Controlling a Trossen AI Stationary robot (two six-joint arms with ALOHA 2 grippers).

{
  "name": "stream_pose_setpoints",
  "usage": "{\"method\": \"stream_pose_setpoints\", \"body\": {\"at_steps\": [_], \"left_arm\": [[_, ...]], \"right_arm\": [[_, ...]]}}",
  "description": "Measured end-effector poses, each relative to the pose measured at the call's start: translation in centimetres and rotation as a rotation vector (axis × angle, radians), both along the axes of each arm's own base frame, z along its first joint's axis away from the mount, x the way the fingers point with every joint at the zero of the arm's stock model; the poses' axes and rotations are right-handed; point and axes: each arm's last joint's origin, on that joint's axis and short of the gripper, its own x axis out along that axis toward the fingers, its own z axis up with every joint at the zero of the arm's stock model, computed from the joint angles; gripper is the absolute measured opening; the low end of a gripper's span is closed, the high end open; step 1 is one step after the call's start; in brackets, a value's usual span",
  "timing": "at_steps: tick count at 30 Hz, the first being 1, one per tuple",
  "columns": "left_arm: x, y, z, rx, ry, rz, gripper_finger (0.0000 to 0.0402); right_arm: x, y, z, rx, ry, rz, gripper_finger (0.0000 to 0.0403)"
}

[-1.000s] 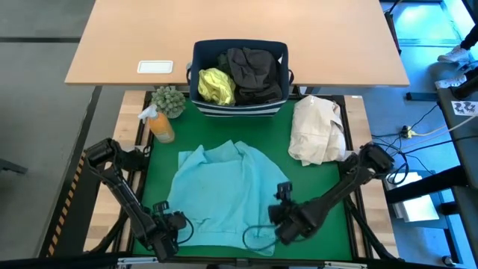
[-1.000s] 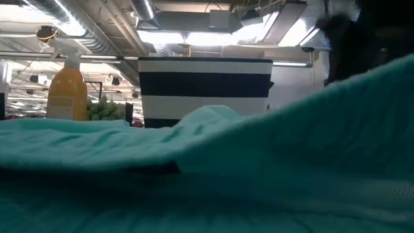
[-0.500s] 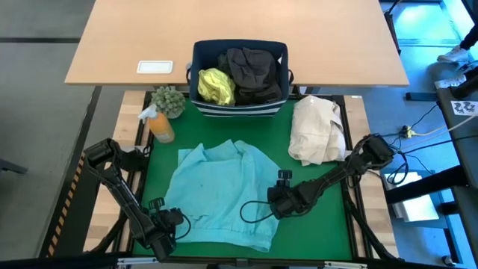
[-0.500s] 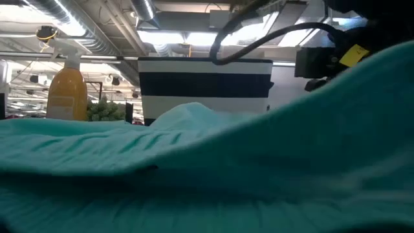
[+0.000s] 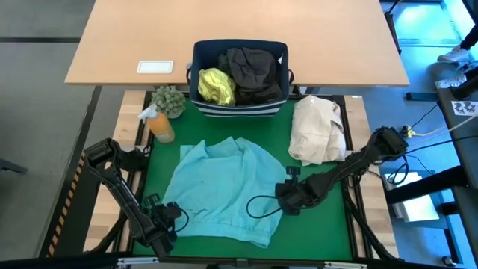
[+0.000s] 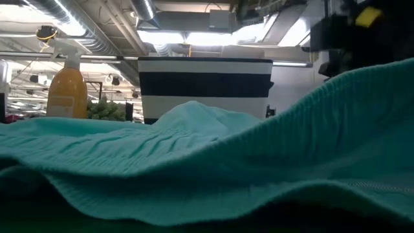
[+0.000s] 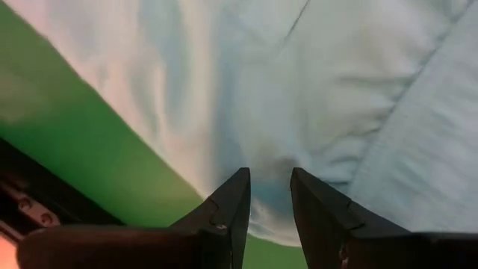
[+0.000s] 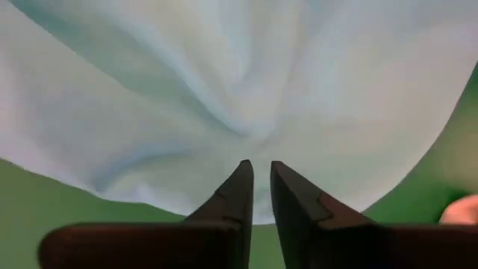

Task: Fold laundry
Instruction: Fold the blue shorts

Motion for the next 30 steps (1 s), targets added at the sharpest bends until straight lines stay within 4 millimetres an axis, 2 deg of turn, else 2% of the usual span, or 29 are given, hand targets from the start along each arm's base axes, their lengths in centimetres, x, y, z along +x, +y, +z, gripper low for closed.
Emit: {"method": "stream_pose_setpoints", "body": {"at_steps": [4, 7, 9, 11, 15, 20, 25, 30], "left_arm": [[0.6, -0.6, 1.1, 0.006, -0.075, -0.035, 0.0094], [1.5, -0.8, 2.1, 0.058, -0.208, -0.062, 0.0094], [2.3, -0.5, 2.7, 0.127, -0.317, -0.083, 0.0094], [3.0, 0.2, 2.7, 0.189, -0.352, -0.103, 0.0094], [4.5, 2.6, 2.4, 0.290, -0.307, -0.098, 0.0094], [6.7, 5.7, 1.8, 0.341, -0.237, -0.142, 0.0086], [6.8, 9.9, 2.2, 0.341, -0.270, -0.111, 0.0062], [4.6, 13.7, 2.2, 0.298, -0.437, -0.018, 0.0035]], "right_arm": [[0.2, 0.1, 0.9, 0.028, -0.074, 0.015, 0.0018], [0.9, 0.4, 1.4, 0.038, -0.162, 0.047, 0.0004], [1.6, 0.8, 1.6, 0.054, -0.227, 0.078, 0.0003], [2.4, 0.8, 2.0, 0.073, -0.297, 0.109, 0.0005], [3.7, 1.2, 2.9, 0.156, -0.414, 0.186, 0.0002], [4.2, 1.5, 3.3, 0.181, -0.479, 0.278, 0.0004], [4.0, 0.2, 1.1, 0.254, -0.493, 0.299, 0.0004], [3.2, -2.1, -1.8, 0.311, -0.556, 0.274, 0.0005]]}}
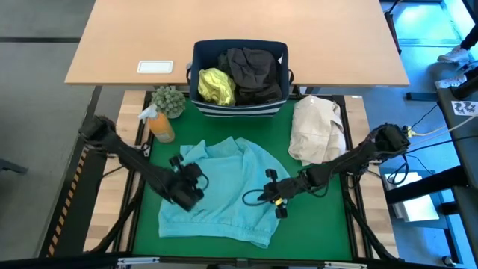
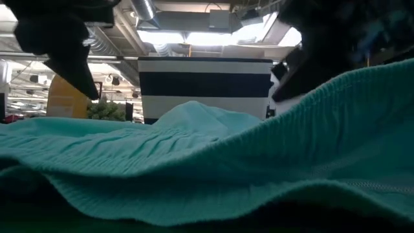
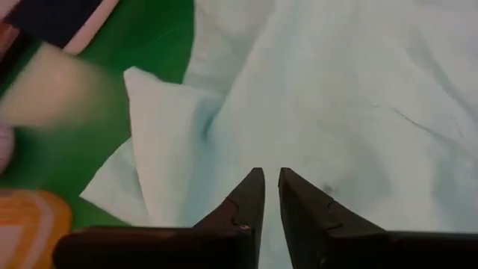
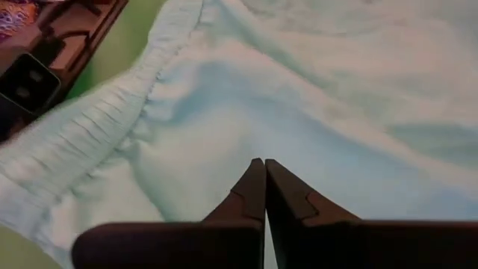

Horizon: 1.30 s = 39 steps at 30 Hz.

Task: Fold laundry
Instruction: Fold the blue shorts

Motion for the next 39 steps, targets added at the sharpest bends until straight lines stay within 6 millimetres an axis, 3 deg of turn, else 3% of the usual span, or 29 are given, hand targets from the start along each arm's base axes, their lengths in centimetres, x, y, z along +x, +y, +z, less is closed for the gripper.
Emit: {"method": "stream_pose_setpoints", "body": {"at_steps": [7, 12, 17, 21, 27, 32, 39], "left_arm": [[-3.3, 5.6, -2.5, -0.020, -0.043, 0.183, 0.0018], [-3.8, 8.3, -3.7, -0.046, -0.042, 0.268, 0.0018], [-4.2, 10.3, -4.8, -0.189, 0.056, 0.342, 0.0017], [-4.9, 11.3, -5.2, -0.288, 0.138, 0.404, 0.0017], [-5.7, 11.9, -5.3, -0.299, 0.208, 0.456, 0.0017], [-6.1, 12.0, -5.2, -0.314, 0.255, 0.475, 0.0017], [-4.5, 11.9, -2.8, -0.292, 0.237, 0.385, 0.0017]], "right_arm": [[1.3, -4.6, -0.1, 0.000, -0.058, -0.133, 0.0005], [2.0, -7.5, 0.1, 0.007, -0.078, -0.189, 0.0005], [1.9, -9.5, -0.3, 0.019, -0.024, -0.222, 0.0005], [1.0, -10.3, -1.4, 0.002, 0.126, -0.243, 0.0005], [-0.9, -10.8, -3.0, -0.089, 0.372, -0.333, 0.0005], [-1.7, -10.9, -3.3, -0.098, 0.465, -0.355, 0.0005], [-3.0, -10.9, -2.4, -0.100, 0.524, -0.354, 0.0005]]}}
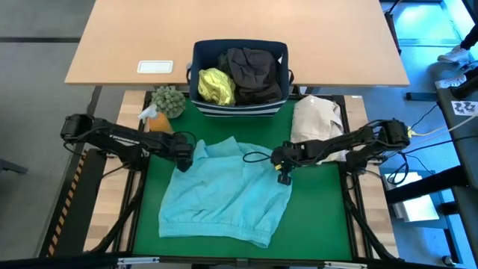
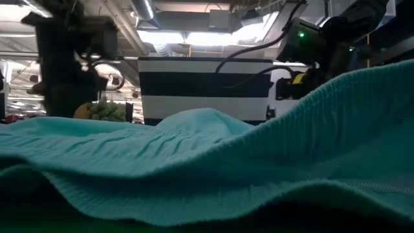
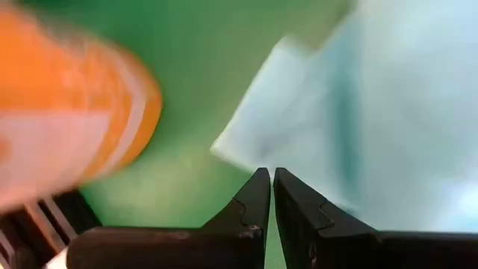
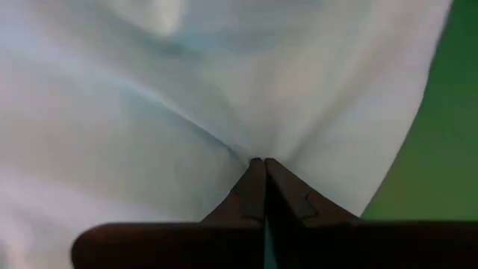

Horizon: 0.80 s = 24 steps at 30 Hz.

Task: Fold laundry
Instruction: Fold the blue shorts

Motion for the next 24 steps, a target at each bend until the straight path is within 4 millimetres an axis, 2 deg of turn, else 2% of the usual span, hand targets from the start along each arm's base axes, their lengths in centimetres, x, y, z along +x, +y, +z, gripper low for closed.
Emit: {"method": "stream_pose_setpoints", "body": {"at_steps": [7, 11, 15, 24], "left_arm": [[3.4, -0.1, 5.0, 0.133, -0.173, -0.138, 0.0017], [5.2, -0.3, 6.2, 0.215, -0.313, -0.245, 0.0017], [6.0, 0.1, 5.3, 0.199, -0.334, -0.288, 0.0017], [6.1, 1.3, 0.7, 0.086, -0.154, -0.262, 0.0017]], "right_arm": [[-0.7, -0.2, 2.3, -0.040, -0.082, -0.040, 0.0005], [0.0, -0.2, 3.2, -0.051, -0.194, -0.022, 0.0005], [0.8, -0.1, 3.7, -0.051, -0.283, 0.012, 0.0005], [1.0, 0.0, 3.7, -0.055, -0.299, 0.055, 0.0005]]}}
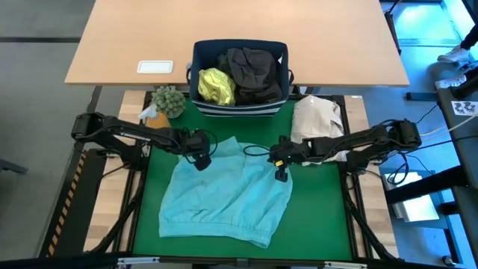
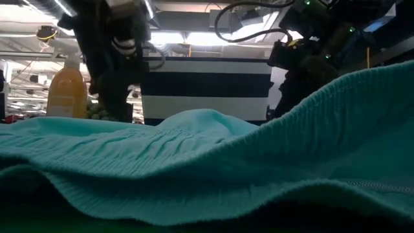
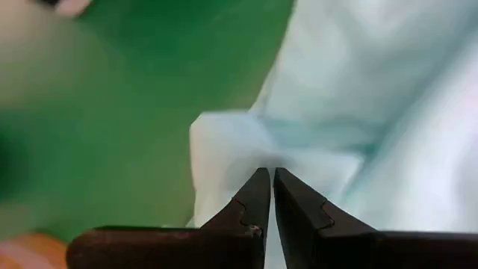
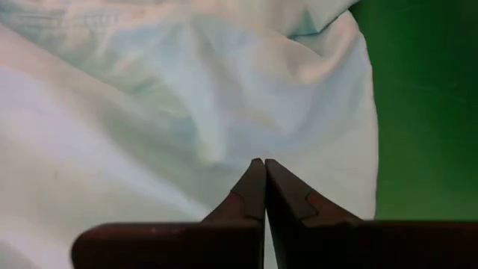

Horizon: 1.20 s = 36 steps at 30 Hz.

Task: Fold laundry
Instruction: Fold the blue shorts

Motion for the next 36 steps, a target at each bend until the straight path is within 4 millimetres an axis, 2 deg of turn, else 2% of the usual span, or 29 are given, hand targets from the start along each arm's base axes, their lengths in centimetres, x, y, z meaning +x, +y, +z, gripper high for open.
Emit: {"method": "stream_pose_setpoints", "body": {"at_steps": [5, 12, 17, 20, 24, 28, 32, 36], "left_arm": [[-0.4, 1.1, -1.0, 0.020, 0.076, 0.066, 0.0017], [-1.6, 2.7, -1.3, 0.072, 0.173, 0.181, 0.0017], [-1.8, 2.8, -1.2, 0.069, 0.195, 0.180, 0.0017], [-1.1, 2.3, -0.2, 0.071, 0.155, 0.142, 0.0017], [0.7, 0.5, 2.3, 0.098, 0.071, 0.008, 0.0017], [2.2, -2.6, 4.4, 0.134, 0.006, -0.203, 0.0017], [2.9, -6.3, 4.9, 0.148, -0.072, -0.375, 0.0017], [3.0, -10.0, 4.9, 0.128, -0.158, -0.480, 0.0018]], "right_arm": [[-0.2, 0.0, -0.9, -0.001, 0.071, 0.003, 0.0005], [-0.3, -0.1, -3.1, -0.029, 0.206, -0.046, 0.0005], [-0.8, -0.3, -3.7, -0.057, 0.272, -0.110, 0.0005], [-0.8, -0.4, -3.7, -0.076, 0.270, -0.128, 0.0005], [-0.5, -0.3, -3.2, -0.040, 0.222, -0.105, 0.0005], [-0.6, -0.1, -2.2, -0.004, 0.177, -0.077, 0.0005], [-1.1, -0.1, -0.5, 0.007, 0.106, -0.085, 0.0005], [-1.3, 1.4, 1.4, -0.011, -0.011, -0.006, 0.0005]]}}
